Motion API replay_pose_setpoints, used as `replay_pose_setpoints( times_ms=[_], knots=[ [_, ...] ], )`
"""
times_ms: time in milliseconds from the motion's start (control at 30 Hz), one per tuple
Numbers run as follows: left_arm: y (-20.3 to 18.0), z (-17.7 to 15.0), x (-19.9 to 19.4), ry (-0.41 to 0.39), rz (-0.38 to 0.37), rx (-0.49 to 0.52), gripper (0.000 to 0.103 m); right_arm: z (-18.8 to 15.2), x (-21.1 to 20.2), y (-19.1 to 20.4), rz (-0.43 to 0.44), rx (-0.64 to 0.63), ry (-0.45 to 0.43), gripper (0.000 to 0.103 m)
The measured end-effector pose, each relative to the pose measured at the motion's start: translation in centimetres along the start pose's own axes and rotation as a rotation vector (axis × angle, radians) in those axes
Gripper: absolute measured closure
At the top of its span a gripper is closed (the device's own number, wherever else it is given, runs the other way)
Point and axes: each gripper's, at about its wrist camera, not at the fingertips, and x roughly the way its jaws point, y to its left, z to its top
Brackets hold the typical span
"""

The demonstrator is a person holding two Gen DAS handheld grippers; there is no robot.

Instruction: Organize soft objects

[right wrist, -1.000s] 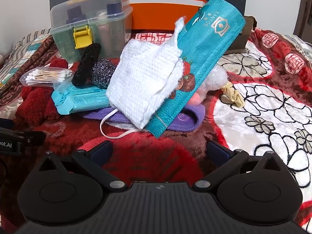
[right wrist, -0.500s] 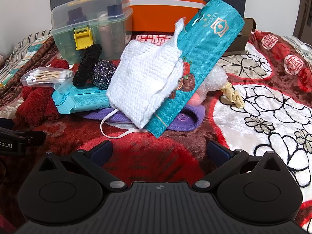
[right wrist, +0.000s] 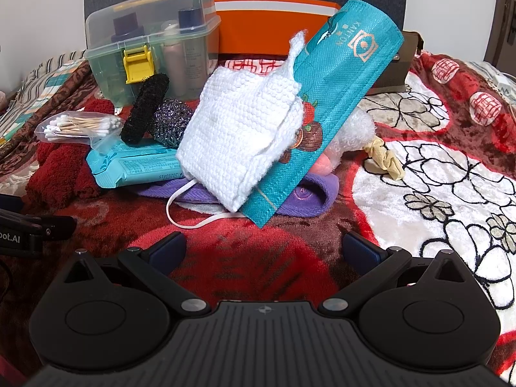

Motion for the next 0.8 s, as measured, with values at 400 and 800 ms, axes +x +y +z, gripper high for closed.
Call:
replay_pose_setpoints(
  times_ms=[400,800],
  knots=[
    [0.03,-0.09,-0.02,-0.005,0.002,-0.001,0.000,-0.06,-0.02,-0.03,-0.001,0.000,-0.009,0.000],
    [-0.07,-0.15,-0.01,-0.009,0.004,-0.002,0.000,-0.01,0.15,-0.03,-0.001,-0.001,-0.014,0.000]
  ],
)
